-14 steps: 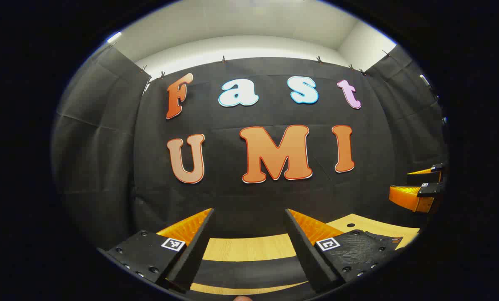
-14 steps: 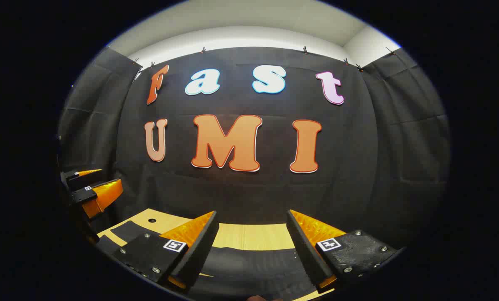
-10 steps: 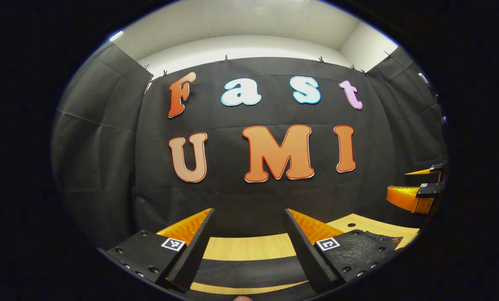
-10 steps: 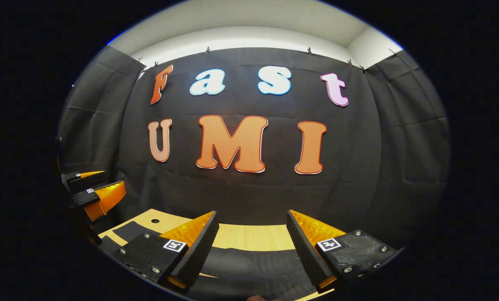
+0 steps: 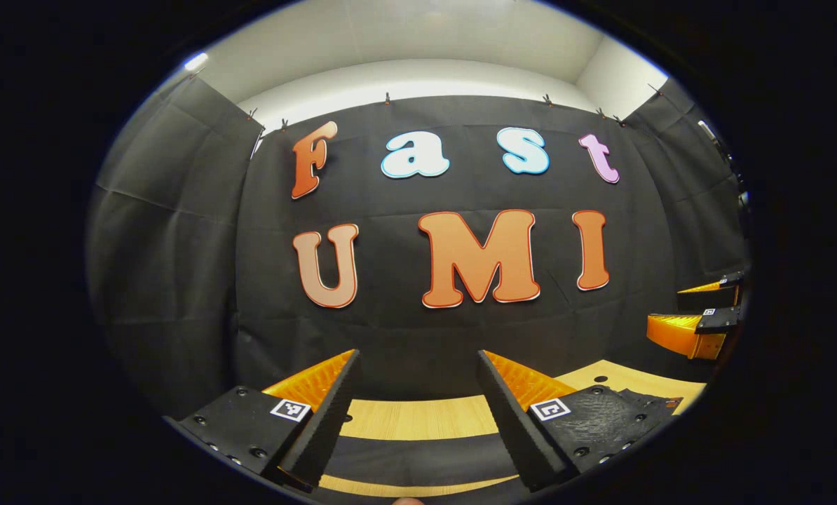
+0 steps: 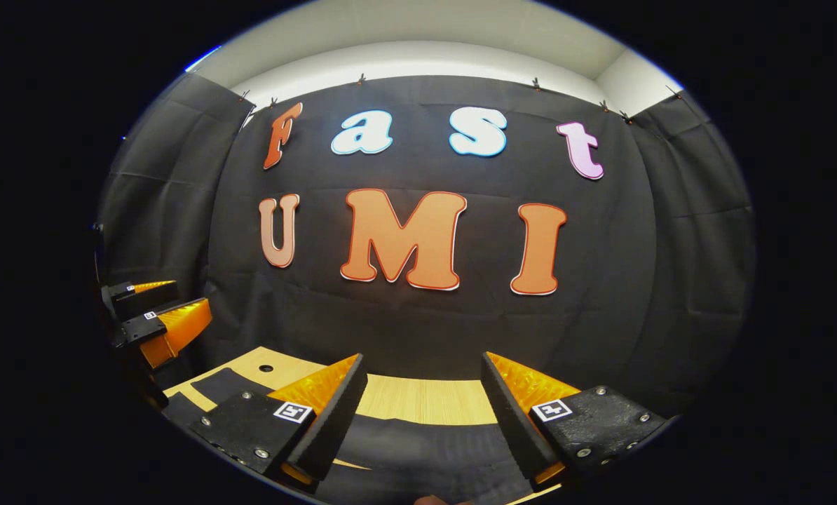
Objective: Grasp the waist and the cuffs of the jeans and fold them to make the two legs overlap; first hold the waist and fold one-third of the jeans toward the cuffs, then hold the cuffs and fold the remaining one-third in the same direction to finish folding.
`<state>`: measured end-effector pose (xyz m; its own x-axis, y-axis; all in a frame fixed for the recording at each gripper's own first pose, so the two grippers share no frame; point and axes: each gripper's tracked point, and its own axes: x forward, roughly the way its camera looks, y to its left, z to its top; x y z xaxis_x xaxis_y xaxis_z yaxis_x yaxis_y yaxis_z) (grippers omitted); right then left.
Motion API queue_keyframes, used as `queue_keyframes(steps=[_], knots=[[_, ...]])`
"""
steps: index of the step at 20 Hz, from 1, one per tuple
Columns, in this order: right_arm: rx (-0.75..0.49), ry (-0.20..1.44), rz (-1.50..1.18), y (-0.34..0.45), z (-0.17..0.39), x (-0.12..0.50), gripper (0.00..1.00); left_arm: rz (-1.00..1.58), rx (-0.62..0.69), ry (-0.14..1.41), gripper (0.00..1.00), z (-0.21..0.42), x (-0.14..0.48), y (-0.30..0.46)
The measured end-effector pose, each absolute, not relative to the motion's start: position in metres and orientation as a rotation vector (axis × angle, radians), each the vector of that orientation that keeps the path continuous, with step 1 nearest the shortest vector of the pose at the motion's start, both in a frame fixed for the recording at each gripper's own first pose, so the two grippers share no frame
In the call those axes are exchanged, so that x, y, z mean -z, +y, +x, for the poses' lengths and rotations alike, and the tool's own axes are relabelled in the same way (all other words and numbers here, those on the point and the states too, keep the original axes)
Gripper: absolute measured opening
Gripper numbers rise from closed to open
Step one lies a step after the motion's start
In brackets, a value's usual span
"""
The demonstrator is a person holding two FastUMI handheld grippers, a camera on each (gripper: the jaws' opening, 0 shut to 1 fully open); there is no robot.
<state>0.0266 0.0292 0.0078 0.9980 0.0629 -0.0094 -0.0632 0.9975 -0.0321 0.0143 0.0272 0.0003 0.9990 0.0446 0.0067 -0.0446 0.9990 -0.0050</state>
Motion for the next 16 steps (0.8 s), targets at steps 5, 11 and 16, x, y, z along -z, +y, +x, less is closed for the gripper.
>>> queue_keyframes(steps=[5,11,16], knots=[[-0.093,0.044,0.028,0.044,0.047,-0.011,0.98,-0.031,-0.069,-0.020,0.99,0.045,-0.015,0.047],[-0.033,0.068,0.014,0.022,0.056,0.000,0.98,-0.072,-0.099,0.007,0.98,0.051,-0.005,0.062],[0.041,0.126,0.025,-0.006,0.051,0.022,0.98,-0.080,-0.163,0.062,0.99,0.042,0.019,0.097]])
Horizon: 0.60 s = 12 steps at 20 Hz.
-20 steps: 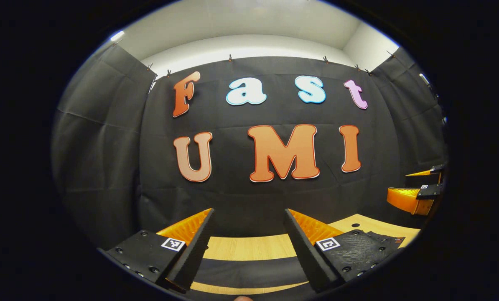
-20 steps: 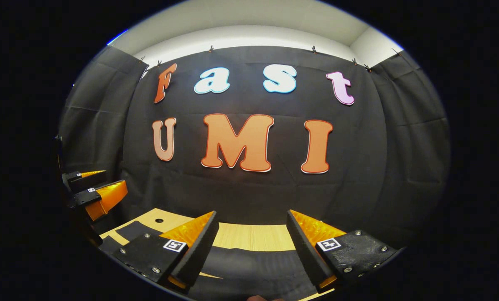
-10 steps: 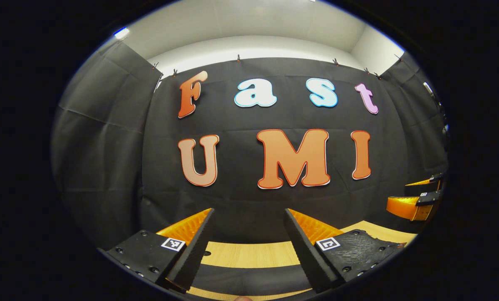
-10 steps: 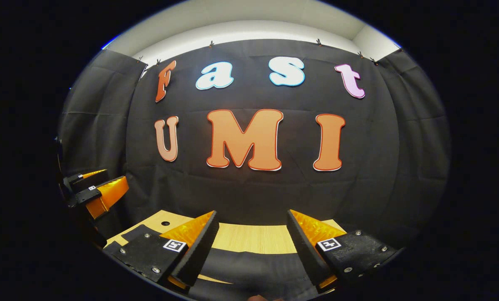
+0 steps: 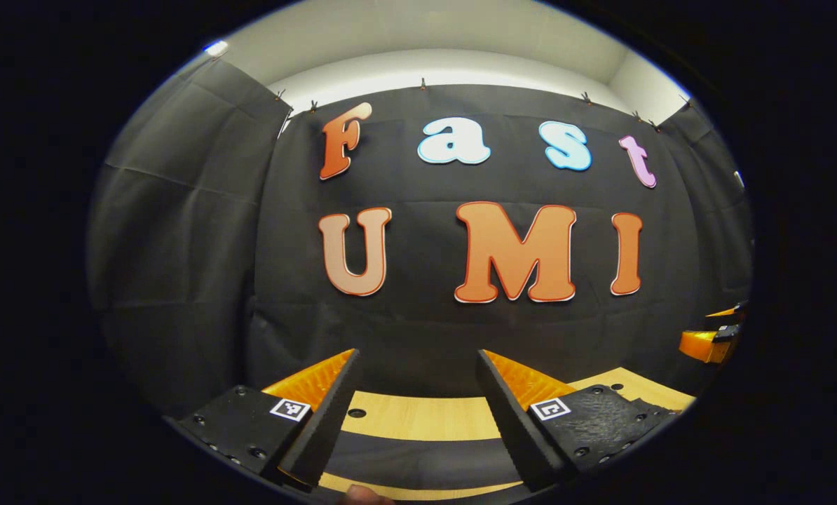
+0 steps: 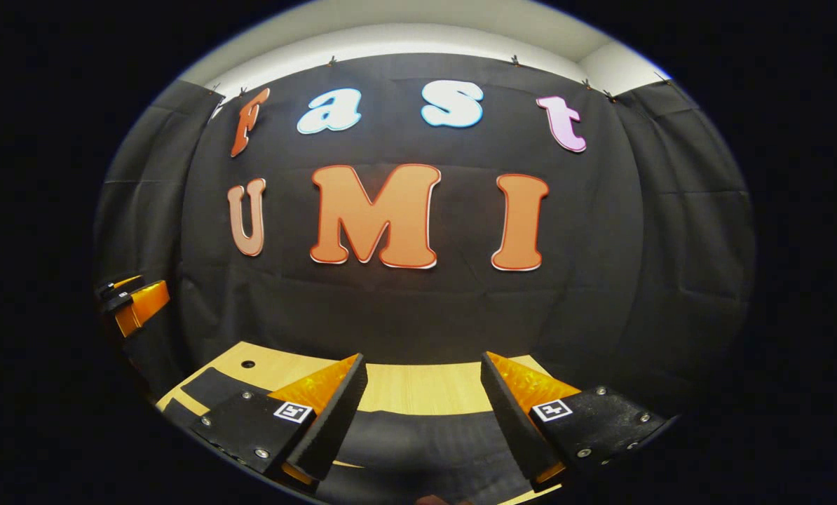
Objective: Grasp the waist and the cuffs of the jeans and fold them to make the two legs overlap; first hold the waist and fold one-third of the jeans toward the cuffs, then hold the cuffs and fold the remaining one-third in the same direction to finish folding.
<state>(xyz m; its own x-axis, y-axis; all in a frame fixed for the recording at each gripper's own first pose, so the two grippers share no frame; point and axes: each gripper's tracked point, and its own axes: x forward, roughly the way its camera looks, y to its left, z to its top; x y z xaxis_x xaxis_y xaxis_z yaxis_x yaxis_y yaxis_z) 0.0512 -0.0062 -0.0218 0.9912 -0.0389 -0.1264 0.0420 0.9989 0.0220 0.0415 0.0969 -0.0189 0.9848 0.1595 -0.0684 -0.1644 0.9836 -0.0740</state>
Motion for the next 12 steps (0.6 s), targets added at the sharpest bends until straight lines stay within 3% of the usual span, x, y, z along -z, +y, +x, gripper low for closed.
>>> queue_keyframes(steps=[4,8,10,12], knots=[[0.078,0.168,0.007,-0.023,0.048,0.036,0.98,-0.093,-0.267,0.177,0.98,0.024,0.055,0.140],[0.115,0.280,0.009,-0.032,0.043,0.067,0.98,-0.093,-0.253,0.306,0.98,0.012,0.099,0.163],[0.119,0.356,0.029,-0.029,0.040,0.085,0.98,-0.092,-0.117,0.386,0.98,0.005,0.122,0.149],[0.115,0.404,0.060,-0.023,0.036,0.098,0.98,-0.100,-0.111,0.425,0.97,0.001,0.141,0.162]])
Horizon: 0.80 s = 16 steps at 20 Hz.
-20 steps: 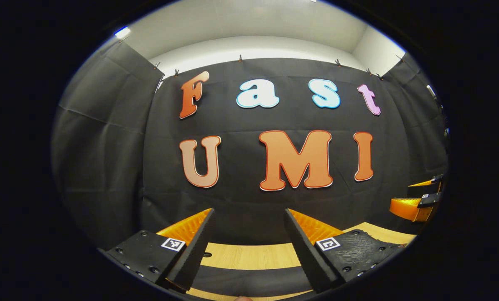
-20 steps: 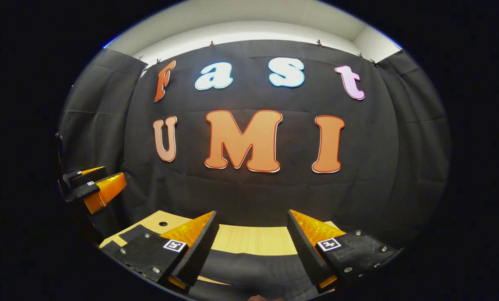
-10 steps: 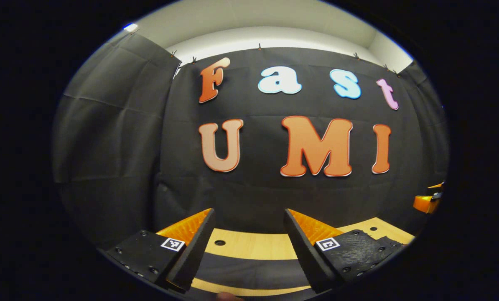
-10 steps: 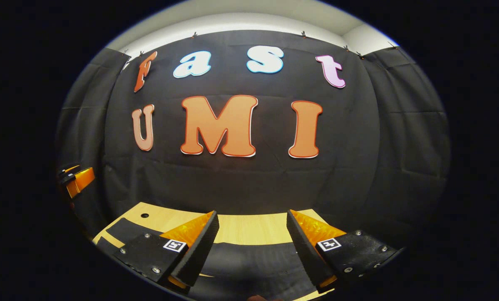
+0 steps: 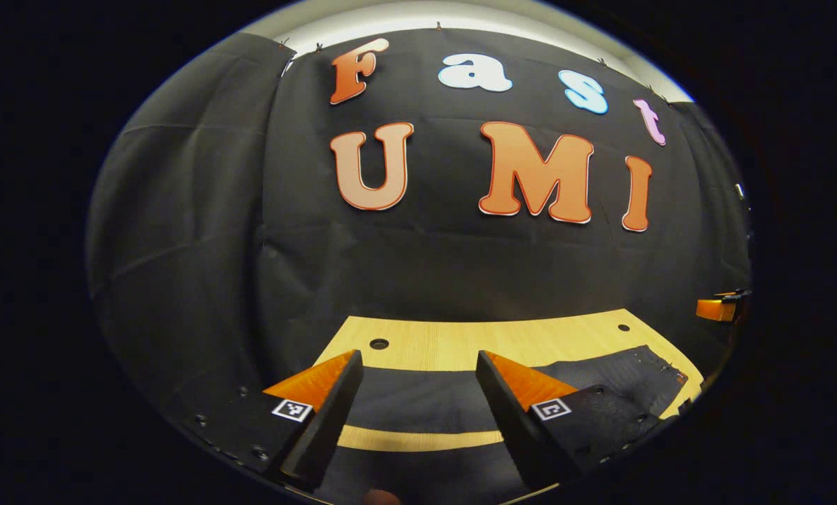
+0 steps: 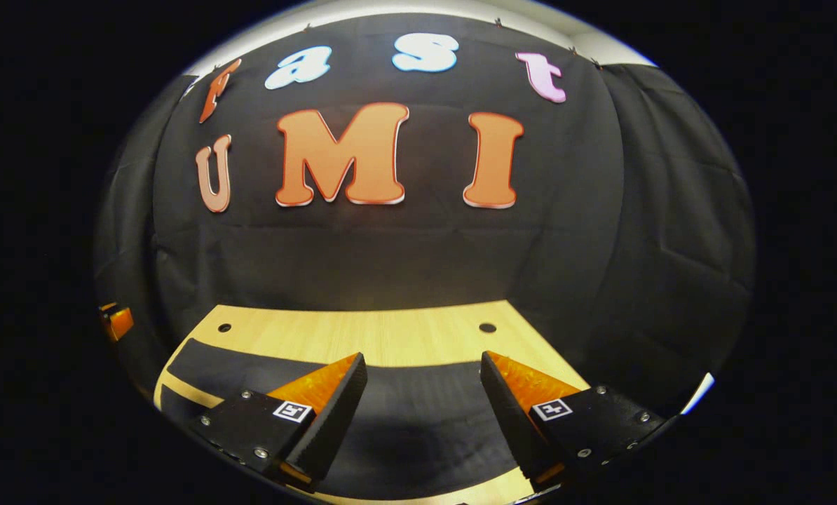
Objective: Grasp the waist and the cuffs of the jeans and fold them to make the two legs overlap; first hold the waist and fold one-third of the jeans toward the cuffs, then hold the cuffs and fold the remaining one-third in the same direction to finish folding.
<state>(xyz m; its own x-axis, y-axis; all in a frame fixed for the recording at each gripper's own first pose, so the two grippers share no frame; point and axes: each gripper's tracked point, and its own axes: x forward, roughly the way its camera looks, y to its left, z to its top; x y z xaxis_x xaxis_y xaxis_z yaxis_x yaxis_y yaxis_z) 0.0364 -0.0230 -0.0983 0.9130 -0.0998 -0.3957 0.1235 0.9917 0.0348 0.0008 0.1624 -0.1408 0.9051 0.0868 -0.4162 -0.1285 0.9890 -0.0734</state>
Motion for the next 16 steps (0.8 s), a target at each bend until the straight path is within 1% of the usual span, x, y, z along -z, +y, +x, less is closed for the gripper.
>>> queue_keyframes(steps=[1,4,7,11,13,16], knots=[[0.123,0.422,0.066,-0.022,0.036,0.105,0.98,-0.100,-0.152,0.474,0.98,-0.003,0.155,0.178],[0.160,0.475,0.063,-0.023,0.029,0.125,0.98,-0.131,-0.211,0.629,0.99,-0.020,0.209,0.213],[0.196,0.543,0.064,-0.029,0.022,0.144,0.98,-0.182,-0.241,0.778,1.00,-0.039,0.248,0.232],[0.220,0.659,0.123,-0.048,0.020,0.180,0.98,-0.278,-0.306,0.967,0.99,-0.059,0.297,0.237],[0.246,0.748,0.151,-0.064,0.014,0.203,0.98,-0.349,-0.324,1.075,0.99,-0.078,0.320,0.235],[0.303,0.842,0.185,-0.096,0.009,0.234,0.99,-0.387,-0.384,1.162,0.99,-0.091,0.340,0.238]])
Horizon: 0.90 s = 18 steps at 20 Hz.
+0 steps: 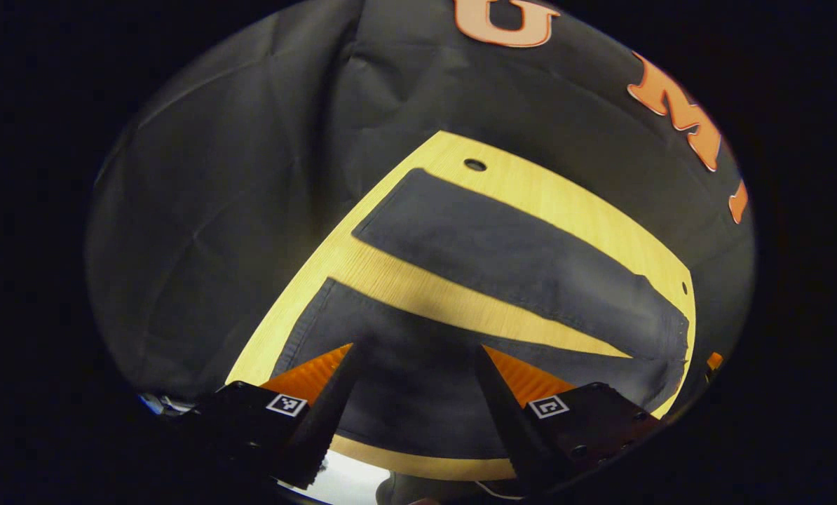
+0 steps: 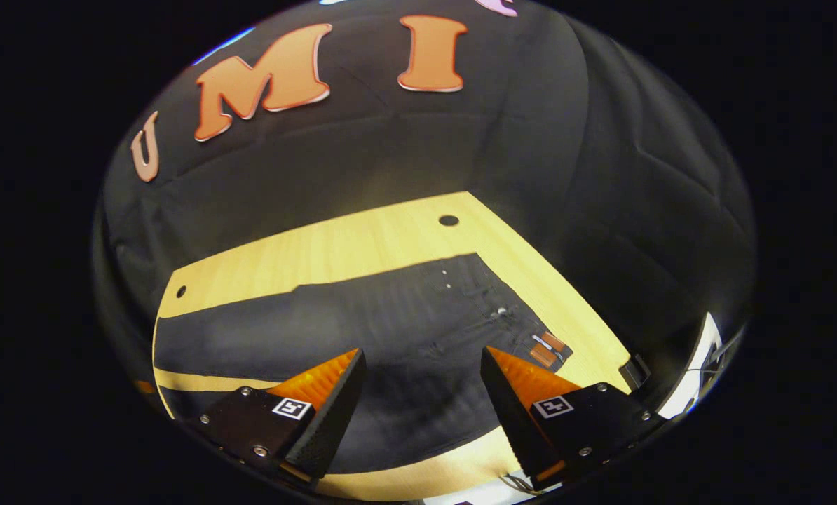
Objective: Grasp the waist and the cuffs of the jeans and fold them to make the two legs overlap; first hold the waist and fold one-third of the jeans toward the cuffs, then hold the cuffs and fold the remaining one-third in the same direction to finish folding.
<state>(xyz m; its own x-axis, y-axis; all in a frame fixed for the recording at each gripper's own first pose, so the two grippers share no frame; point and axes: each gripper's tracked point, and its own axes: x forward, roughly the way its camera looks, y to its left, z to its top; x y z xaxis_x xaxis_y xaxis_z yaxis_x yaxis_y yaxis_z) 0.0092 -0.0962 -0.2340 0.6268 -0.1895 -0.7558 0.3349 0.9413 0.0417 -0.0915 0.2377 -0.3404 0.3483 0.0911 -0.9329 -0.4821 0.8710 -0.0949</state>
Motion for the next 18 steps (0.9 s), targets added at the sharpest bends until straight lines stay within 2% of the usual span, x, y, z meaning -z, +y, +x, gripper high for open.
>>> queue_keyframes(steps=[1,2,9,14,18], knots=[[0.321,0.877,0.196,-0.106,0.007,0.244,0.95,-0.395,-0.402,1.190,0.99,-0.093,0.345,0.239],[0.341,0.912,0.210,-0.116,0.004,0.256,0.99,-0.409,-0.420,1.220,0.99,-0.095,0.348,0.239],[0.473,1.125,0.342,-0.165,-0.020,0.315,0.99,-0.571,-0.568,1.376,0.99,-0.135,0.379,0.247],[0.565,1.216,0.472,-0.192,-0.038,0.344,0.99,-0.718,-0.665,1.474,0.99,-0.159,0.385,0.242],[0.591,1.288,0.512,-0.203,-0.048,0.364,0.99,-0.829,-0.744,1.522,0.99,-0.171,0.390,0.246]])
